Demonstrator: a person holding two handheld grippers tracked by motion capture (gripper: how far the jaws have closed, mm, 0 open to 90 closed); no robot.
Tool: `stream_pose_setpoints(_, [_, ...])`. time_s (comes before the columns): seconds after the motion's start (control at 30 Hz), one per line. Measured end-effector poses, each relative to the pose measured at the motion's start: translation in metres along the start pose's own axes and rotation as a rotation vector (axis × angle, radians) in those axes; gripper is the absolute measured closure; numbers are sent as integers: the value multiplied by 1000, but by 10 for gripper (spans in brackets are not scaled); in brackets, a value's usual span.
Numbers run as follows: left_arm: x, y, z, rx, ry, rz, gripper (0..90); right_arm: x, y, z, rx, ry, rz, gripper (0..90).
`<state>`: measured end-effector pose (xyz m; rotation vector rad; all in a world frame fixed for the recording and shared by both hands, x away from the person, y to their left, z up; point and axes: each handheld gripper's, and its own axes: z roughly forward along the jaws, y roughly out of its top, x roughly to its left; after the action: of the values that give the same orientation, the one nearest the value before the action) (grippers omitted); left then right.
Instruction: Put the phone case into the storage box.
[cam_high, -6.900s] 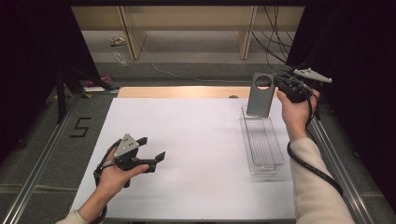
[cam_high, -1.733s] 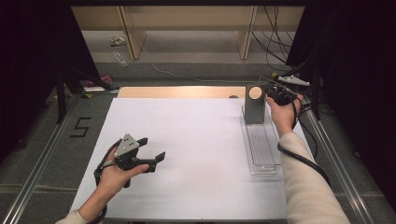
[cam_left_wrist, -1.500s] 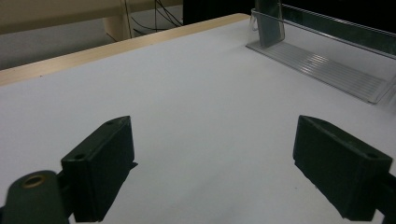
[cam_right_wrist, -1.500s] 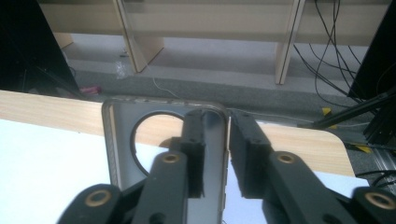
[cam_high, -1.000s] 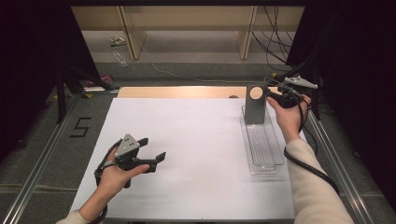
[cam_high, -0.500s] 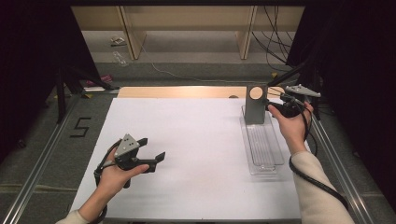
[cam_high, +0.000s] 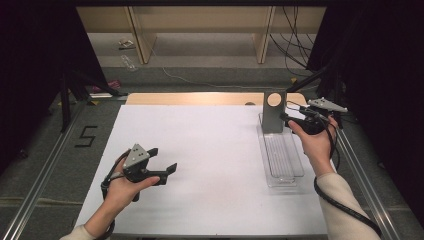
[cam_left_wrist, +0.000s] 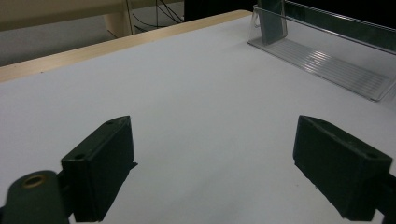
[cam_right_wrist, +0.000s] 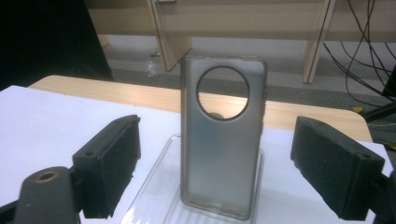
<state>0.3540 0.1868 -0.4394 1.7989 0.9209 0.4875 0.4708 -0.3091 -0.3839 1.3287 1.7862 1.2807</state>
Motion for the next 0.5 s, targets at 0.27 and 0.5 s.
stream_pose_setpoints(0.27, [0, 0, 0, 1, 0, 1, 121, 9, -6, -6, -5, 41, 1, 169])
stream_pose_setpoints(0.5, [0, 0, 0, -1, 0, 1, 121, 15, -9, -12, -4, 71, 5, 168])
